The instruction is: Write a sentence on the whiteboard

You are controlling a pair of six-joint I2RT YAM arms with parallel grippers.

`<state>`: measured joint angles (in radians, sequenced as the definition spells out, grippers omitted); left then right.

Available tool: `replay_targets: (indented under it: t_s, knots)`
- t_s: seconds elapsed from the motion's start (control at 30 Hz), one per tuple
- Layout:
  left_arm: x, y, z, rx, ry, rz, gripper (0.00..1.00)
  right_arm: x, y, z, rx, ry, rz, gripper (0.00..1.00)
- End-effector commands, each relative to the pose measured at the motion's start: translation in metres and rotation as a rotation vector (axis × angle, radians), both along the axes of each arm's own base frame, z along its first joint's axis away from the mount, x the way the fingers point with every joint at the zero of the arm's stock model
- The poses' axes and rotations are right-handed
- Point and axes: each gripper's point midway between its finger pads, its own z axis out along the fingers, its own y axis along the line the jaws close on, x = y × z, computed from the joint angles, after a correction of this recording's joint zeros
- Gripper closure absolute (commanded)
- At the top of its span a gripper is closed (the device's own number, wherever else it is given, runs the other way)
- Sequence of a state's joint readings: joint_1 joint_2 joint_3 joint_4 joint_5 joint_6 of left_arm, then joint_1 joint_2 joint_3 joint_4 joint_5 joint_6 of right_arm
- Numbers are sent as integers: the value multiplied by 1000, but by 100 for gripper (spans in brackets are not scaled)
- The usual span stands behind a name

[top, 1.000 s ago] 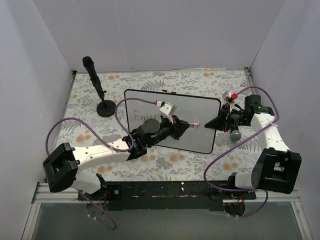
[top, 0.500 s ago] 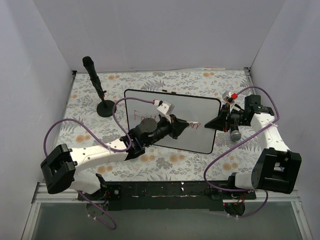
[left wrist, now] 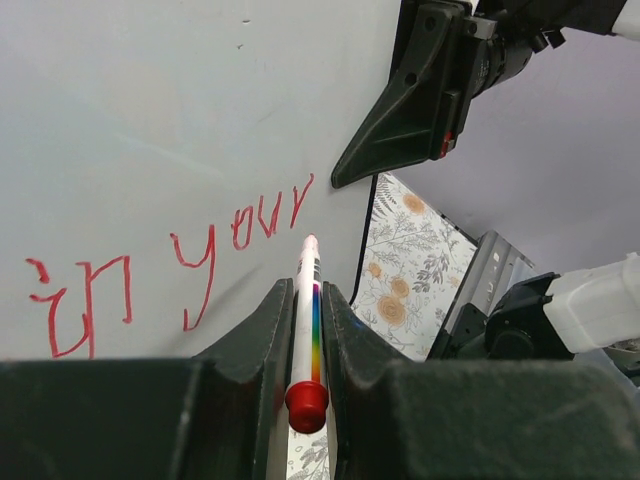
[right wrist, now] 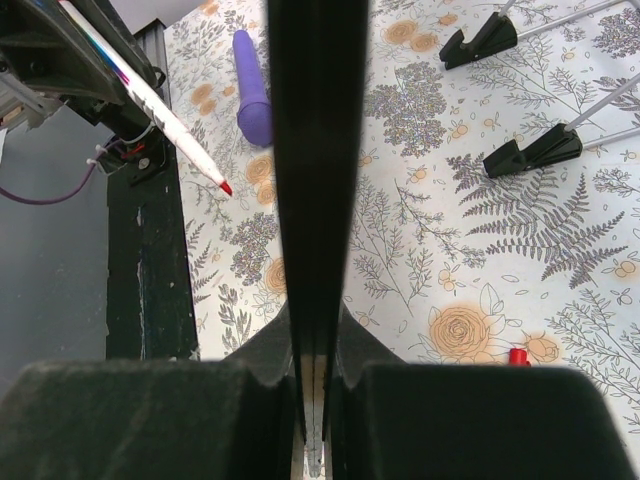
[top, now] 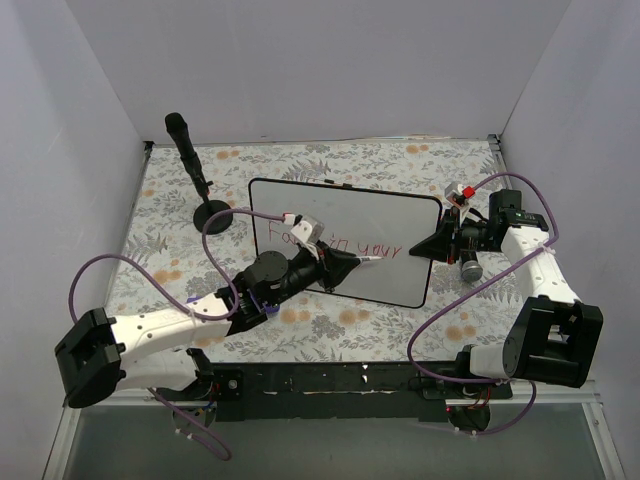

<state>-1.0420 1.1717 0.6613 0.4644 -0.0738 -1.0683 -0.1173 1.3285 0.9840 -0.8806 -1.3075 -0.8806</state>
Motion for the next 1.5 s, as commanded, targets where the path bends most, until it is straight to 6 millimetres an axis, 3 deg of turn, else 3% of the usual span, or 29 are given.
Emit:
replay_targets:
  t_s: [0.0,0.23,0.57,0.77,0.9,1.27,1.47]
  knots:
    - [-2,20,18,-61,-20,21,100,6,-3,-5,-54,-56,-5,99]
    - [5,46,16,-85,1,38,100,6,-4,-4,-69,-60,-10,99]
    - [-11,69,17,-130,14,-4,100,2,-5,-3,-80,-69,-16,99]
    - [-17,90,1,-117,33,49,100,3,-5,-3,-87,-68,-21,99]
    - [-19,103,4,-130,20,82,100,3,-5,-3,-89,-69,-17,99]
    - [-19,117,8,-134,-6,129,100,1,-9,1,-123,-75,22,99]
    - [-17,124,0,-119,20,168,100,-3,-13,4,-139,-52,36,99]
